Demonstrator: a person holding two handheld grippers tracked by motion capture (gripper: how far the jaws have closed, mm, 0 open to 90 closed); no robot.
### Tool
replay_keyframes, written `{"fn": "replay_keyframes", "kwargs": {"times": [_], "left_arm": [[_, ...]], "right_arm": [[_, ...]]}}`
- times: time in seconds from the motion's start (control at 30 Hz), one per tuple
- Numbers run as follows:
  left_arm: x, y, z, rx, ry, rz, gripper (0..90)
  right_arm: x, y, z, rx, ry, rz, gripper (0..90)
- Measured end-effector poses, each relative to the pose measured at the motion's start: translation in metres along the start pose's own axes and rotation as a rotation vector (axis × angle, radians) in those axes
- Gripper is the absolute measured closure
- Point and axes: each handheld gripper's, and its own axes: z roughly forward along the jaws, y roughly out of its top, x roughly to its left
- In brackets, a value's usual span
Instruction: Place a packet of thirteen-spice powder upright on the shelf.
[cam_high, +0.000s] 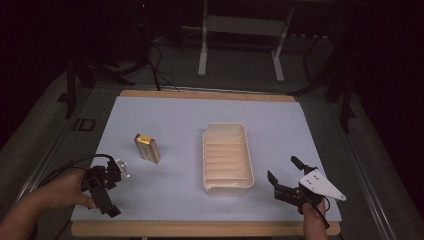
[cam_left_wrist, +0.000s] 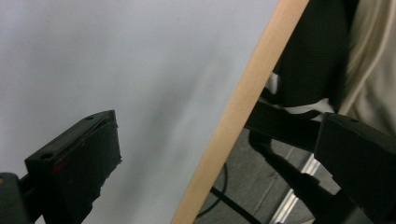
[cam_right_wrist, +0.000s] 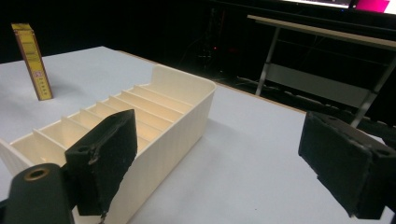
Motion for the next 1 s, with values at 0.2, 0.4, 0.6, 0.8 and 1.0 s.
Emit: {"fn": "replay_keyframes", "kwargs": {"times": [0.2,0.4,0.6,0.8,1.0], "left_arm": [[0.005,0.001,-0.006,-0.020,0.035,0.029,1.6],[0.013,0.003,-0.012,-0.016,0.056,0.036,2.0],[0.024,0.008,-0.023,-0.033,0.073,0.030,7.5],[0.035,0.017,-0.032,-0.052,0.120,0.037,12.6],[0.041,0.025,-0.038,-0.047,0.155,0.049,14.6]], "right_arm": [[0.001,0.001,-0.001,-0.009,0.013,0.005,11.7],[0.003,0.001,0.000,-0.004,0.022,-0.004,11.7],[0.002,0.000,0.000,-0.003,0.023,0.004,11.7],[0.003,0.000,0.001,0.002,0.028,-0.005,11.7],[0.003,0.000,0.001,-0.001,0.036,-0.006,11.7]]}}
